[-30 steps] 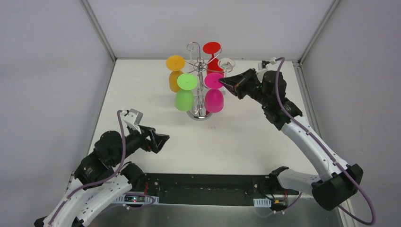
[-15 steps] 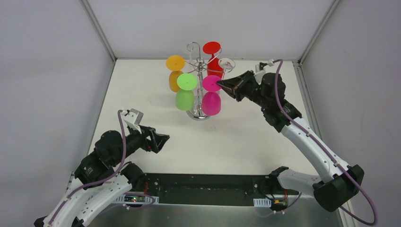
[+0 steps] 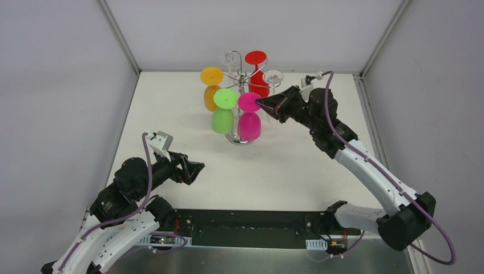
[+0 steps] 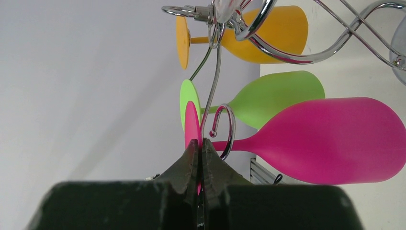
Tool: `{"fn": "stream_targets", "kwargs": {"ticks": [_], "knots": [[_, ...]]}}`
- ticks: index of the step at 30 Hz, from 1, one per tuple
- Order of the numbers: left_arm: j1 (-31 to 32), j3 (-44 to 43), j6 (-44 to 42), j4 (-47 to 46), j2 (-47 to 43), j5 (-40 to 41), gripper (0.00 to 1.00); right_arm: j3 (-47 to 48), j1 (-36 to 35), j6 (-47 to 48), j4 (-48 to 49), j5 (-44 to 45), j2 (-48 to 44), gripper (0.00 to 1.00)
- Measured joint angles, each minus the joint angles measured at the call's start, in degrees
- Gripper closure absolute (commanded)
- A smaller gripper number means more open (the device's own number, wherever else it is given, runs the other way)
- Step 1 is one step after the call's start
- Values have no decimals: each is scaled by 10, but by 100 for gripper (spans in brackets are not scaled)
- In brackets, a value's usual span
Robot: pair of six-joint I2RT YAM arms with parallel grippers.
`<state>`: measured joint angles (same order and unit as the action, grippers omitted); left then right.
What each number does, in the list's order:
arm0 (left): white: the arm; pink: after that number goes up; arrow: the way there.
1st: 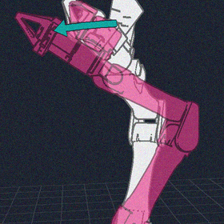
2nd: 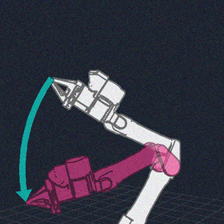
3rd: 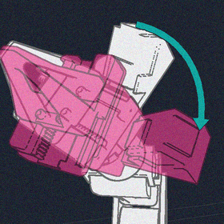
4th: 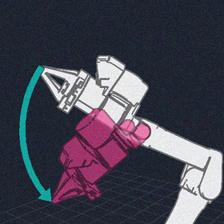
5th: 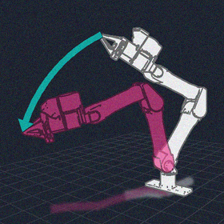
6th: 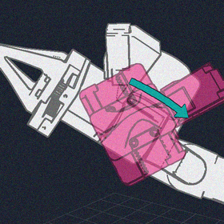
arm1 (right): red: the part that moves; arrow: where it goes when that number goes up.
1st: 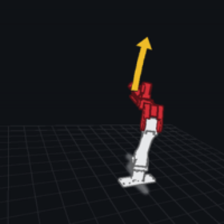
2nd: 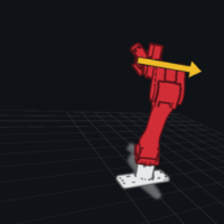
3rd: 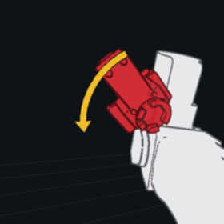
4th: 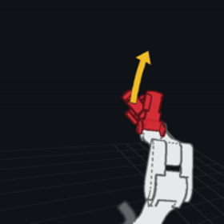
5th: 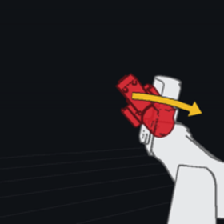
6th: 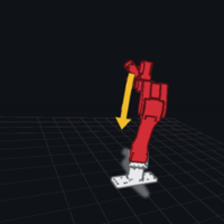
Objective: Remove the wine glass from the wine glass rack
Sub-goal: Pick up the wine glass from the wine rack.
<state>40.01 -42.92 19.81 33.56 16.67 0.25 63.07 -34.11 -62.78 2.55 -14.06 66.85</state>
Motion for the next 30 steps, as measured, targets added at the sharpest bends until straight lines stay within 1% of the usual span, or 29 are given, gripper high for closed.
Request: {"fn": "stream_targets", "kwargs": {"ticks": [11, 30], "knots": [[0, 0, 0, 0, 0, -3, 19, 25, -3, 0, 18, 25, 26, 100], [0, 0, 0, 2, 0, -3, 19, 31, -3, 22, 1, 118, 12, 100]]}}
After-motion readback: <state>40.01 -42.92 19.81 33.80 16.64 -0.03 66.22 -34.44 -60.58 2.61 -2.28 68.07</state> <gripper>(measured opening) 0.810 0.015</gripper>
